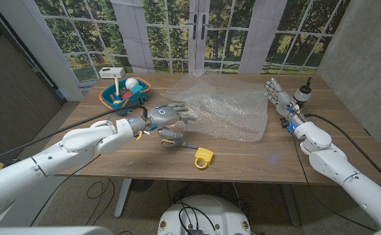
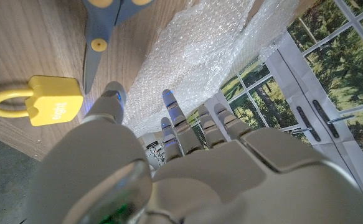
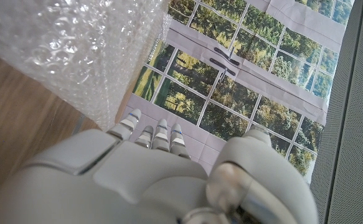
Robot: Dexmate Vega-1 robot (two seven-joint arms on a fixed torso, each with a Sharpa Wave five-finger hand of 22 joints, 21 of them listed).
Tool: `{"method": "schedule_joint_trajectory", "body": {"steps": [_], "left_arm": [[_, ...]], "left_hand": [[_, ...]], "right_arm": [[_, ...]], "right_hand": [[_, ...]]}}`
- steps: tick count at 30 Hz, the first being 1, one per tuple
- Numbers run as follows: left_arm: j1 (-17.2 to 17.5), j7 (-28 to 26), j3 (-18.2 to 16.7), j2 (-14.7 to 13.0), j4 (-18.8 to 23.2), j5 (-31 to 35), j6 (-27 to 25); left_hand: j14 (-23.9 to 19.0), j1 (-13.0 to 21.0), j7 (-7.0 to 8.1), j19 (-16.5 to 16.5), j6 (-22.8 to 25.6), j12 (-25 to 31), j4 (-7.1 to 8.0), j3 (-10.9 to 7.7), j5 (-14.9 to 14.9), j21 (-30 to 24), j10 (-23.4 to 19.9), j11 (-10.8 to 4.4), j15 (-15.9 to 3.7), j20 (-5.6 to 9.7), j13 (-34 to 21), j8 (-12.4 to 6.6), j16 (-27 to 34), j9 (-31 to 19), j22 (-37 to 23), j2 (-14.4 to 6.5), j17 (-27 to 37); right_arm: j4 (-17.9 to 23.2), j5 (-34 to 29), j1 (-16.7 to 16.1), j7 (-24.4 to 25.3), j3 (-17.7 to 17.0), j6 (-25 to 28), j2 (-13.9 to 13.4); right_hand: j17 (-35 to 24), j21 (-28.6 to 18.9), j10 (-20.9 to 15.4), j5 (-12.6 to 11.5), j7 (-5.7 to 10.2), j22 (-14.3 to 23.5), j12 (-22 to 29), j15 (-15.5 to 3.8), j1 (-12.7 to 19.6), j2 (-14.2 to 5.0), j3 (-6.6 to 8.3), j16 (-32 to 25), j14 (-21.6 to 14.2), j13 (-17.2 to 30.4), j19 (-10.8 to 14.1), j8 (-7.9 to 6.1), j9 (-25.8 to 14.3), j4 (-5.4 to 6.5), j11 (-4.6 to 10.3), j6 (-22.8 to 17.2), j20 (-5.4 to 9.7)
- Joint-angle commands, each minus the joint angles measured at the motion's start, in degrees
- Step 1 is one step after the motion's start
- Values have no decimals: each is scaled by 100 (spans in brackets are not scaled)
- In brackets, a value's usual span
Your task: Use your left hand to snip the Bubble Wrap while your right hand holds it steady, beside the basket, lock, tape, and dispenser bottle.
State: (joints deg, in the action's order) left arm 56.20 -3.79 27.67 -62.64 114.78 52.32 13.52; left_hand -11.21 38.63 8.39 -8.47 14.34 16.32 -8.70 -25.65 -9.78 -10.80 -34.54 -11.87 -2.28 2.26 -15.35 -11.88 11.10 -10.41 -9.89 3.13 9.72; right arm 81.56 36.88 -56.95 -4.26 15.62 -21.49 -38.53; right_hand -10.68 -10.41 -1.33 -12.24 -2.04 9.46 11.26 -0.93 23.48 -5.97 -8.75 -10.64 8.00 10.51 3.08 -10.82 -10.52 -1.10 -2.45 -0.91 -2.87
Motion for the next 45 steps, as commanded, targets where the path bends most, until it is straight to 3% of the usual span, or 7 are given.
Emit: {"method": "schedule_joint_trajectory", "body": {"steps": [1, 6, 45], "left_arm": [[25, 70, 37, -24, -35, 24, -2], [25, 122, 69, -11, -46, 19, -4], [-88, 362, 330, 117, -213, 38, 58]], "left_hand": [[-49, 43, 1, -21, 51, 33, -11, 27, -30, -30, -40, -2, -896, -52, -20, -21, 50, -3, -10, -40, 22], [-27, 78, 7, -17, -219, -68, -16, 62, -29, -30, 135, -11, -915, -56, -41, 103, 20, -3, -11, -44, 22], [-36, 132, 44, 10, -139, -42, -12, 87, -39, -20, -10, -27, -892, -67, -95, 62, 15, -5, -10, -100, 23]], "right_arm": [[-32, 1, 17, -12, 17, -3, 19], [-41, 15, 21, -20, 20, 9, 23], [-25, 34, -14, 2, 16, 26, 30]], "right_hand": [[-2, -30, -34, 36, 3, 25, 20, 5, 20, -36, 6, -46, -4, 30, -27, -20, -13, -22, -27, 1, -42], [-2, -31, -32, 37, 4, 25, 18, 6, 18, -37, 8, -47, -7, 30, -26, -19, -13, -23, -20, 2, -42], [1, -39, -90, 44, 4, 25, 28, -8, 39, -74, 52, -52, -26, 33, -1, -26, -12, -49, -35, -19, -23]]}}
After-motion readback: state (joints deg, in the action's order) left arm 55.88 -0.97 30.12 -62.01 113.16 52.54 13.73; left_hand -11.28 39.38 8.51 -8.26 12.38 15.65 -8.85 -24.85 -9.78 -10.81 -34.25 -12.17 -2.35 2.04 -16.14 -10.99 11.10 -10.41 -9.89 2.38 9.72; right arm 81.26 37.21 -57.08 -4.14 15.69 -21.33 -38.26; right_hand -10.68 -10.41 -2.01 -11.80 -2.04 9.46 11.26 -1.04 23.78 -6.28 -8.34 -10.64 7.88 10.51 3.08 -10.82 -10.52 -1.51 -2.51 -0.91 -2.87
